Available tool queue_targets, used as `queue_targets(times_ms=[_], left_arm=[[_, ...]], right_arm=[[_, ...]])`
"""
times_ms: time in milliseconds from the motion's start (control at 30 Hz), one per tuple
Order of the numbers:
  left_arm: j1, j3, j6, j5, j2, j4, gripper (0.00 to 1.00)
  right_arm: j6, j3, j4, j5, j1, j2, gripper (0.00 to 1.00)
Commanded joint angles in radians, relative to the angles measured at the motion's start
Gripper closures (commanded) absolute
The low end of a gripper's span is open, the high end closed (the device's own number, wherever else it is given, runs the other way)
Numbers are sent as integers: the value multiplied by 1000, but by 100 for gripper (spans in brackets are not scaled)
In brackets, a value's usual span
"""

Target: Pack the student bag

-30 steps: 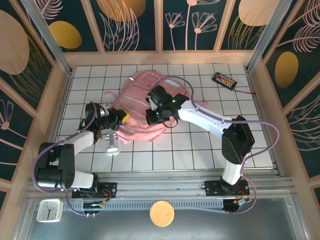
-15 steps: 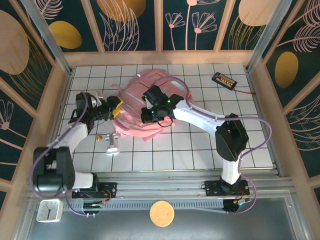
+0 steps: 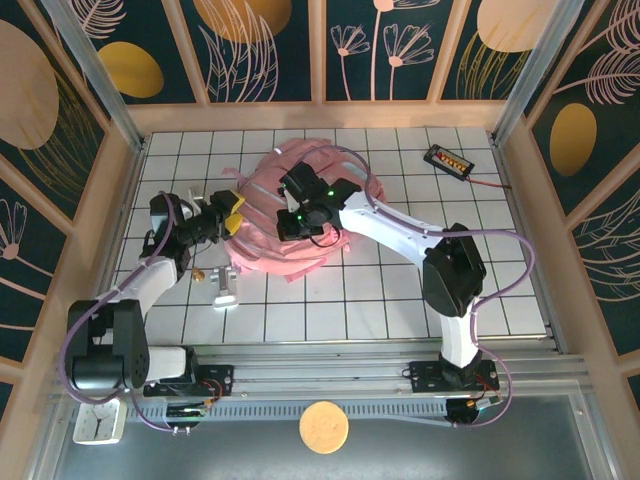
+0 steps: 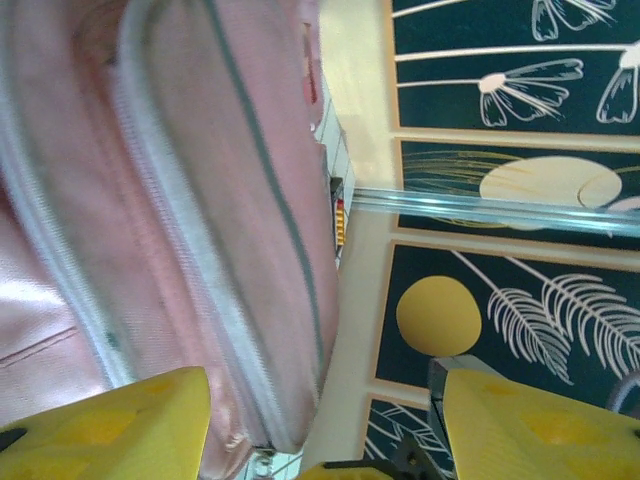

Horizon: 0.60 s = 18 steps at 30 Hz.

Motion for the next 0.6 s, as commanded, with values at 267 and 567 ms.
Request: queue_targets(times_ms=[267, 567], left_arm=[[-68, 63, -98, -4, 129, 118, 39], [-85, 124, -46, -5, 210, 65, 41]], right_arm=[[-10, 45, -12, -35, 6, 13, 100], [-2, 50, -12, -32, 9, 8, 100]])
